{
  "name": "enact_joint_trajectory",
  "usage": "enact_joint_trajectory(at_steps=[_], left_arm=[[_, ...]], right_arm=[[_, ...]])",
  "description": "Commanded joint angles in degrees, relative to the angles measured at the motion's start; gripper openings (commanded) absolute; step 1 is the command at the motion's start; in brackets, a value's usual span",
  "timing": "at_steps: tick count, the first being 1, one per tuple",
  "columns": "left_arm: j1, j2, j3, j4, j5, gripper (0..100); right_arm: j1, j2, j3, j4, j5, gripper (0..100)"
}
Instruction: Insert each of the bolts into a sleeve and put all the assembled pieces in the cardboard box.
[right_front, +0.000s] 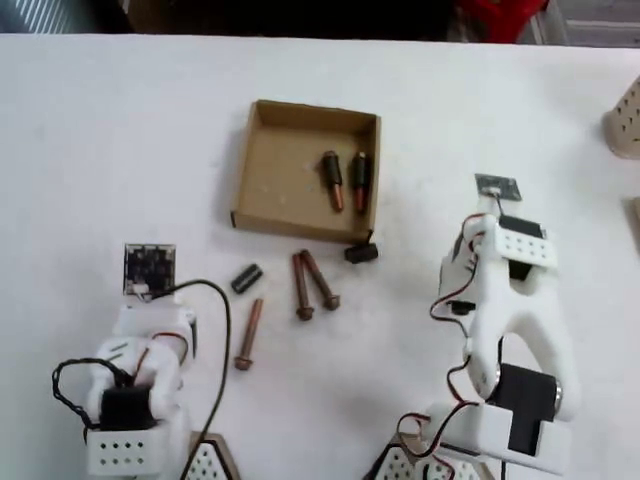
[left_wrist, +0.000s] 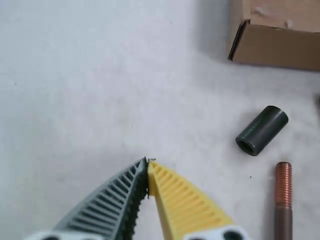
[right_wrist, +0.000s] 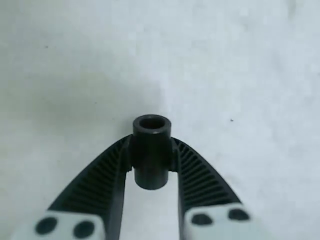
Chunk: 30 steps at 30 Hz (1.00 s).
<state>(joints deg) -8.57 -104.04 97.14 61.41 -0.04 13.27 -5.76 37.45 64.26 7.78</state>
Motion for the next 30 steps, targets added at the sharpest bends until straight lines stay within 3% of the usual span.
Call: enact_joint_trajectory(at_steps=[1,5,11,18,21,24,30], left_arm=[[-0.31,-0.48,-0.44,-3.34,0.09,2],[0.31,-0.4,-1.85,-3.52,2.2,2],[2.51,1.27,-6.59,-3.25,2.37,2],[2.95,25.98,-21.71,-3.25,2.46,2],[5.49,38.02,-27.87,-3.25,3.52,2],[9.71,45.58,-30.95,-3.25,9.58,2],[18.86,47.52,-29.8,-3.34,13.45,2]], right_arm=[[3.65,-0.4,1.58,-2.33,0.09,1.7],[7.52,-0.4,2.73,-2.86,4.4,1.7],[8.66,-0.4,4.13,-5.32,5.1,1.7],[8.4,-0.4,4.48,-6.11,5.1,1.7],[8.4,-0.22,4.48,-6.55,5.19,1.7],[8.4,0.04,4.48,-7.25,5.19,1.7],[8.4,0.13,4.48,-7.34,5.19,1.7]])
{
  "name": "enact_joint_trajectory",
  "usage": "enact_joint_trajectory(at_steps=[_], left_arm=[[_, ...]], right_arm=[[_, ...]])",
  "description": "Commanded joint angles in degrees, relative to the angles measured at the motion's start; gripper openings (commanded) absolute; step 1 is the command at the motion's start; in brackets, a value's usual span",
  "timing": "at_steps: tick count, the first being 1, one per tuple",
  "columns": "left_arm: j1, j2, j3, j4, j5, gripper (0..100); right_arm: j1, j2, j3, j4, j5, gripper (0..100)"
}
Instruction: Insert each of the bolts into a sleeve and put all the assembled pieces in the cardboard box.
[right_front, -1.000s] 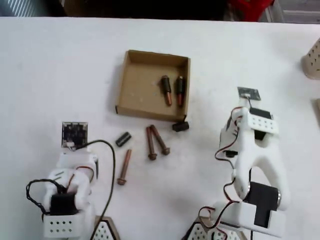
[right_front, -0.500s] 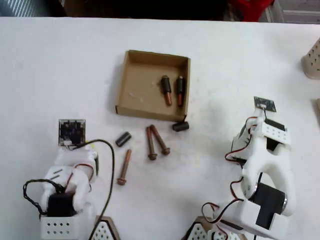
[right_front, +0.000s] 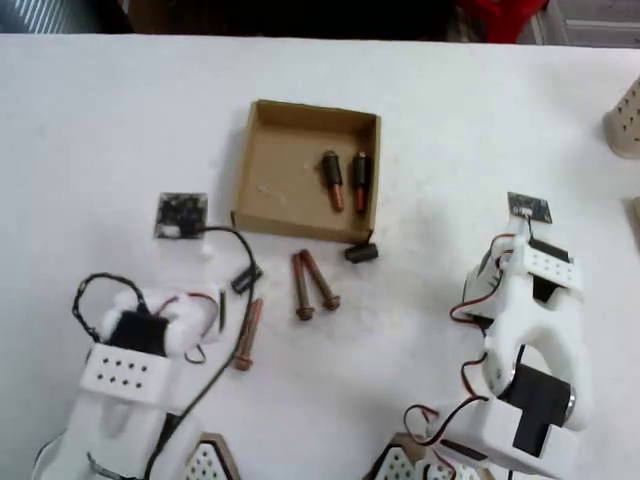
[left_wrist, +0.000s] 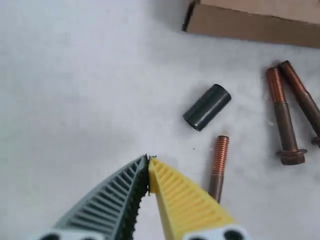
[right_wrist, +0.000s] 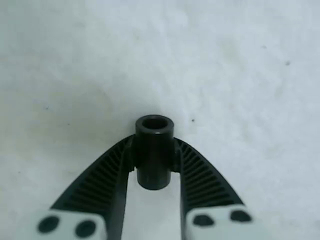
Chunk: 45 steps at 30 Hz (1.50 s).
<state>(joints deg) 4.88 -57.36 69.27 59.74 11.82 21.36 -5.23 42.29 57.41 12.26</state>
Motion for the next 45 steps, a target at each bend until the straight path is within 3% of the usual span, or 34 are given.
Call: enact_joint_trajectory(at_steps=[1,6,13,22,37,45], left_arm=[[6.64,0.84,-1.41,-1.67,1.58,2],[11.12,1.27,-0.44,-1.58,1.58,3],[17.19,1.36,-0.62,-0.53,1.67,15],[17.19,1.63,-0.44,-1.32,1.58,11],[14.11,32.84,-7.65,-13.63,1.41,11],[14.02,37.76,-7.82,-18.37,1.85,11]], right_arm=[[0.31,-0.4,-0.35,-0.48,0.7,1.7],[0.22,-0.4,-0.35,-0.66,0.7,1.7],[0.13,-0.4,-0.26,-0.84,0.79,1.6],[0.13,-0.4,0.09,-0.84,3.34,1.6],[-0.75,-0.4,0.53,-0.92,3.78,1.6],[-0.75,-0.4,0.53,-0.92,3.87,1.6]])
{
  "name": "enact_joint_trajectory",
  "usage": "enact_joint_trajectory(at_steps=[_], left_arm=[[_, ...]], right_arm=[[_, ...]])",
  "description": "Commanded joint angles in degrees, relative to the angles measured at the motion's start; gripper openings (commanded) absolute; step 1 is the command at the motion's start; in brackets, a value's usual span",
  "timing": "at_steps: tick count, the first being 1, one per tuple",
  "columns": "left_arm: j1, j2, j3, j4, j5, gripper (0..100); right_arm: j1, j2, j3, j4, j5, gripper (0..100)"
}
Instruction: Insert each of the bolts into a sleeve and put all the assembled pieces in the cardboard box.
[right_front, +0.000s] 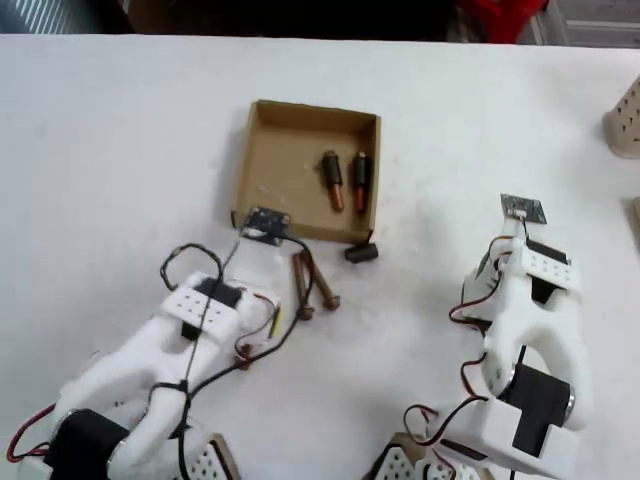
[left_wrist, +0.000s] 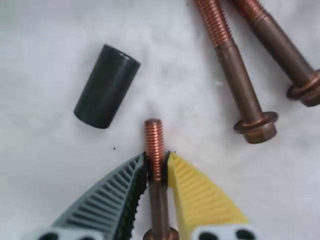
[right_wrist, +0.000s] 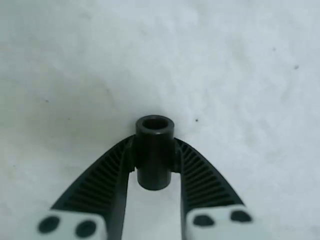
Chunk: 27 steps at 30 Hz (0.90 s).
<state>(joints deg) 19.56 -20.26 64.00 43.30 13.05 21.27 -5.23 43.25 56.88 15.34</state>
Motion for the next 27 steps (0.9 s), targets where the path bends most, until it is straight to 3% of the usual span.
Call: enact_joint_trajectory(at_steps=[1,6,11,15,22,27], left_arm=[[-0.66,0.66,-2.55,-2.02,0.62,11],[-0.75,0.92,-2.46,-4.92,0.97,11],[-2.68,1.01,-2.46,-5.19,5.71,11],[-5.32,1.01,-2.46,-4.75,5.8,1],[-5.93,0.57,-2.55,1.49,5.27,2],[-6.02,0.57,-4.48,8.7,-11.6,2]], right_arm=[[-0.66,-0.4,-0.44,-0.4,0.79,1.6],[-0.66,-0.4,-0.44,-0.4,0.79,1.6],[-0.66,-0.4,-0.44,-0.4,0.79,1.6],[-0.66,-0.4,-0.44,-0.4,0.79,1.6],[-0.66,-0.4,-0.35,-1.1,0.79,1.6],[-0.66,-0.4,-0.35,-1.1,0.88,1.6]])
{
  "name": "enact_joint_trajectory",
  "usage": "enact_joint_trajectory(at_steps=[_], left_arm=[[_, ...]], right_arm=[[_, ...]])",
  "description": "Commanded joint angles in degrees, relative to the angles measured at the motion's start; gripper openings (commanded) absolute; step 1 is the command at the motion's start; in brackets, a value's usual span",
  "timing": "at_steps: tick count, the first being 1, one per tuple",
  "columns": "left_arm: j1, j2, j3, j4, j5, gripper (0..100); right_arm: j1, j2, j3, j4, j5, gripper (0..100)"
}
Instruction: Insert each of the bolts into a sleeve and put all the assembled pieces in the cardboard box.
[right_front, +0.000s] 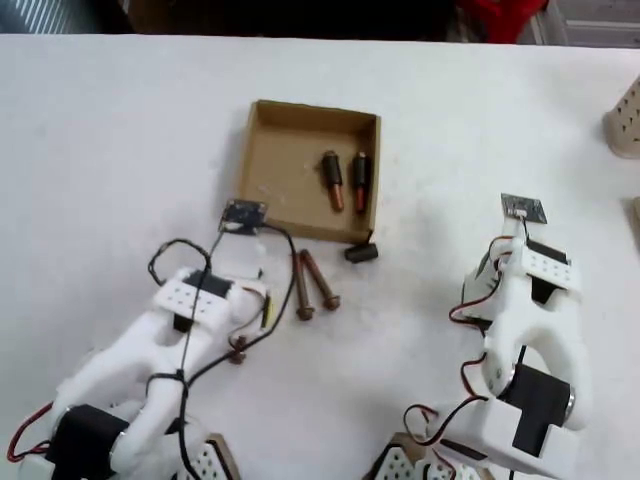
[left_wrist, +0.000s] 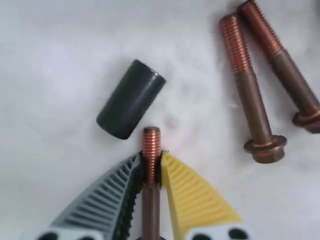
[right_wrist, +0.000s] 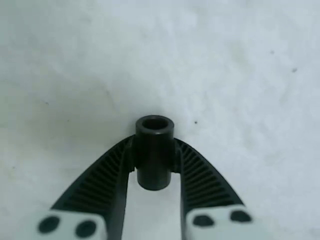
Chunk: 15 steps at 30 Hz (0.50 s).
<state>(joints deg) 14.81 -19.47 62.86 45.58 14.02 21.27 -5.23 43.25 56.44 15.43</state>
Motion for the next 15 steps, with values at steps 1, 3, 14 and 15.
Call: enact_joint_trajectory(at_steps=[1,3,14,15], left_arm=[[-1.27,-0.22,-4.66,9.49,-17.32,2],[-1.27,-0.22,-7.3,15.47,-29.54,2],[-9.8,-0.22,-22.33,32.35,-82.55,3],[-9.63,-0.13,-22.68,32.35,-84.04,3]], right_arm=[[-0.66,-0.4,-0.35,-0.66,0.79,1.6],[-0.66,-0.4,-0.35,-0.66,0.79,1.6],[-0.66,-0.4,-0.09,-1.54,0.79,1.6],[-0.66,-0.4,0.09,-1.54,0.79,1.6]])
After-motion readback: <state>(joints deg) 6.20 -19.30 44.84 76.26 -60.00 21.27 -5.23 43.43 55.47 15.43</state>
